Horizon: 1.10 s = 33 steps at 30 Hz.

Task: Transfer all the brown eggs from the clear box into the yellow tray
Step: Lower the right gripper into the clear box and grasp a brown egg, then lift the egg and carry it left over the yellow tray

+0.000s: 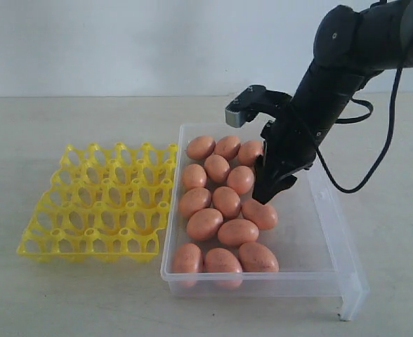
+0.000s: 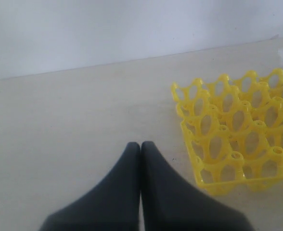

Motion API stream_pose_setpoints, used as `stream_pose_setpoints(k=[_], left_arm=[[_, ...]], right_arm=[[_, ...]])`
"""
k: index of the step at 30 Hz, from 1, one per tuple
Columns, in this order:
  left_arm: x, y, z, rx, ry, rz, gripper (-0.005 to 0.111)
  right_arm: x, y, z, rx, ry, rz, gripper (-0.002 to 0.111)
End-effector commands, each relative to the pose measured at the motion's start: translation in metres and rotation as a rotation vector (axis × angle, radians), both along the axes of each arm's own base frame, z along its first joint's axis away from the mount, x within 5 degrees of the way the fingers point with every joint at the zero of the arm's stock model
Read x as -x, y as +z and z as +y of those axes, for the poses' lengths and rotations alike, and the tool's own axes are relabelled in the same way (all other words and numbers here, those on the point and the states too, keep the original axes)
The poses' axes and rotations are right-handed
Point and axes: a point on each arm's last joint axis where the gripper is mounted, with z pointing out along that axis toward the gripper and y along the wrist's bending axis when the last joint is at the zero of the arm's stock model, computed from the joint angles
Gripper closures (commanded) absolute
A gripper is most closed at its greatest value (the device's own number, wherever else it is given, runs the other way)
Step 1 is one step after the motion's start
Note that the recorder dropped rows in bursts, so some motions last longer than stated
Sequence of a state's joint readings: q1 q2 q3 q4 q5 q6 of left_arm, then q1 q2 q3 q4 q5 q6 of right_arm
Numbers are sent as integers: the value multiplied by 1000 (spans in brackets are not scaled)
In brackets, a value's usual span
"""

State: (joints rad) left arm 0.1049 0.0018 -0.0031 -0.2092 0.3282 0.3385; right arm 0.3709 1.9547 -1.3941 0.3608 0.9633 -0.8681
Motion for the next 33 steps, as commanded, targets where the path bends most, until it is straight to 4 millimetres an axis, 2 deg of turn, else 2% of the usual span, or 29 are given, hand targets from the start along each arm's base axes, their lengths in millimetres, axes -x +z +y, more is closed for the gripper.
stream_pose_setpoints(k=[1,11,25,27,29,31,33], left_arm=[[0,0,0,15,8,-13,111],[0,0,0,15,8,-13,111],[0,0,0,15,8,-13,111],[0,0,0,15,8,-13,111],[0,0,0,15,8,-13,111],[0,0,0,15,8,-13,111],[0,0,0,15,8,-13,111]], right_arm=[[-1,3,3,-51,-120,8,58],[-4,-35,4,-1,-196,142,58],[-4,-60,4,32,-199,204,59],[-4,-61,4,36,-197,205,68],[-4,-60,4,35,-197,203,85],[-4,-59,4,34,-198,199,107],[-6,-59,4,29,-203,183,108]])
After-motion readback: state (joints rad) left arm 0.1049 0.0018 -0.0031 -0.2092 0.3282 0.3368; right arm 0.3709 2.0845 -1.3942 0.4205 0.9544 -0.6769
